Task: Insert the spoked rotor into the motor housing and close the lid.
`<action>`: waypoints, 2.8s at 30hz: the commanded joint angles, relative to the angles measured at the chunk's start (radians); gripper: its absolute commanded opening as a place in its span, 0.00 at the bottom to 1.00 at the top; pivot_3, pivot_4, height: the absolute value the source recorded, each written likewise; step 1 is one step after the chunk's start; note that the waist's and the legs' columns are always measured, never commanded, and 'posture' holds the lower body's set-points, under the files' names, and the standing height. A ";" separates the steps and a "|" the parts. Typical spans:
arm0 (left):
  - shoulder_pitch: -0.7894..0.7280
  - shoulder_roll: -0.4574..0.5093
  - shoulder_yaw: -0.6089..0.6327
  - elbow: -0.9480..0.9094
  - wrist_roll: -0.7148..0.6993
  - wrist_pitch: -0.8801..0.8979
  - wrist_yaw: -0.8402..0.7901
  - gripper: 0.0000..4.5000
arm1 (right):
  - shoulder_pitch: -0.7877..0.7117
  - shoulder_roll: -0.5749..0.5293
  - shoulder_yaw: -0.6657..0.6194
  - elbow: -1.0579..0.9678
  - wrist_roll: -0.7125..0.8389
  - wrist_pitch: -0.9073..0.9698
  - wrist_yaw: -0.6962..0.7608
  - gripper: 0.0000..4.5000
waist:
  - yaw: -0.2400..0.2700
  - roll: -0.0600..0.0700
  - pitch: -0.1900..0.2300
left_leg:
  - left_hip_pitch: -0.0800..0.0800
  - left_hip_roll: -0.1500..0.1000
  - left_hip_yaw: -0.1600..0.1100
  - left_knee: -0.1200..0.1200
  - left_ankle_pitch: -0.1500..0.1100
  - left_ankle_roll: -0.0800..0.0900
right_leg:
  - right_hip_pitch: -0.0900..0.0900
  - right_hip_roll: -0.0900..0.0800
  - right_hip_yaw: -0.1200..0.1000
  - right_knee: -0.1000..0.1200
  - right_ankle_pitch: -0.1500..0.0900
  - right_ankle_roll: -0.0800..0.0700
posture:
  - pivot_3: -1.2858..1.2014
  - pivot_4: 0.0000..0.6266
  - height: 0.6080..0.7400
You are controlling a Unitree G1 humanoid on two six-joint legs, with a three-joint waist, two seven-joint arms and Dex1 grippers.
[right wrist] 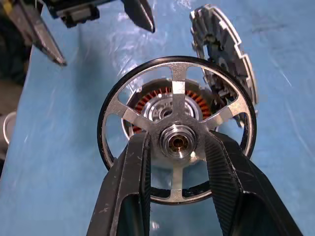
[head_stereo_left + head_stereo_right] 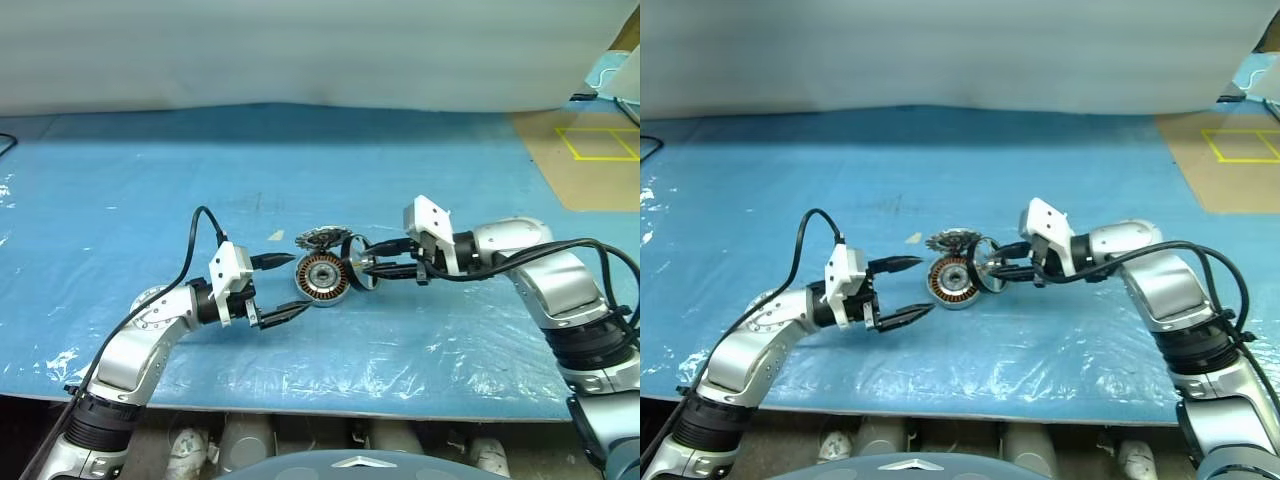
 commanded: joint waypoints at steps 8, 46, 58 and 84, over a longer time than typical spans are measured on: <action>0.022 0.050 0.062 0.000 -0.023 -0.037 -0.035 1.00 | -0.015 0.065 0.040 0.011 0.014 -0.001 -0.050 0.27 | 0.000 0.000 0.000 | -0.001 0.000 0.000 0.000 0.000 0.000 | -0.001 0.000 0.000 0.000 0.000 0.000 | 0.52 0.24 1.00; 0.007 0.028 0.015 0.014 0.020 -0.060 -0.024 1.00 | -0.037 0.095 0.151 0.130 -0.101 -0.128 -0.051 0.27 | 0.000 0.000 0.000 | 0.000 0.000 0.000 0.000 0.000 0.000 | 0.000 0.000 0.000 0.000 0.000 0.000 | 0.52 0.24 1.00; -0.011 0.024 0.014 0.024 0.028 -0.062 -0.021 1.00 | -0.063 0.101 0.159 0.138 -0.105 -0.130 -0.022 0.63 | 0.000 0.000 0.000 | 0.000 0.000 0.000 0.000 0.000 0.000 | 0.000 0.000 0.000 0.001 0.000 0.000 | 0.52 0.24 1.00; -0.014 0.024 0.005 0.021 0.028 -0.053 -0.021 1.00 | -0.119 0.163 0.154 0.136 -0.023 -0.016 -0.036 0.63 | 0.000 0.000 0.000 | 0.000 0.000 0.000 0.000 0.000 -0.001 | 0.000 0.000 0.000 0.001 0.000 0.000 | 0.52 0.24 1.00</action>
